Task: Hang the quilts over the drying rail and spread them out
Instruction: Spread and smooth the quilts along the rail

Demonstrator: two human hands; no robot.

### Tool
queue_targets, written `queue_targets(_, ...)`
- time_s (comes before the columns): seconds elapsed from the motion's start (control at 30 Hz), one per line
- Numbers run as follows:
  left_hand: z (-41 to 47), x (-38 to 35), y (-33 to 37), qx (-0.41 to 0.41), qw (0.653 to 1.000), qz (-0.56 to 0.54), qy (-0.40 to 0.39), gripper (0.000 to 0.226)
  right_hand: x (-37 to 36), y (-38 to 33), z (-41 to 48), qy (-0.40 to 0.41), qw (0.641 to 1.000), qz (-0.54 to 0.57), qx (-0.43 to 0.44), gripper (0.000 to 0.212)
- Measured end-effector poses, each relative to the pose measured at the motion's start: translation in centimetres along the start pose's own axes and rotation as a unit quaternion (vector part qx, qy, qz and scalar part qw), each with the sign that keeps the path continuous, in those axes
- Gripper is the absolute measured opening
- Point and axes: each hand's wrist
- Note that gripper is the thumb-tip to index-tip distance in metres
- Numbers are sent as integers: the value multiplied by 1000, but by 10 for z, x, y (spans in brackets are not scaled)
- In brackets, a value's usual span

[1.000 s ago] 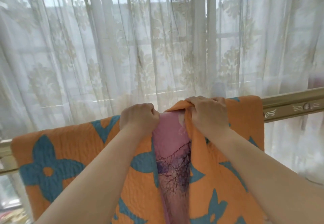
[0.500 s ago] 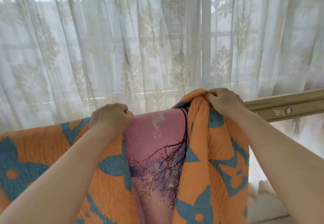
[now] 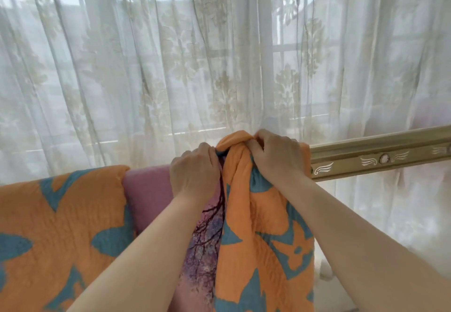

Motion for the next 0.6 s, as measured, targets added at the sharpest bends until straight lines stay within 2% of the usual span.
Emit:
queue_targets(0.23, 1, 3, 5, -25, 998, 60, -1, 56, 22, 23, 29, -54, 996, 53, -37, 25)
queue_targets(0.33, 0, 5, 5, -14, 998, 66, -3, 53, 31, 55, 46, -37, 990, 82, -106, 26)
queue_targets(0.4, 0, 7, 3, 2, 997, 74, -1, 51, 39, 81, 57, -41, 987, 64, -145, 28)
queue_targets(0.6, 2, 7, -2, 33, 995, 90, -5, 48, 28, 128, 71, -211, 955, -43, -202, 34)
Point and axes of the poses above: each hand's wrist, its own z-axis towards the middle knuckle, its own x-axis out of the back of the hand, y = z × x, and after that the axes turned 3 degrees about -z, right-handed
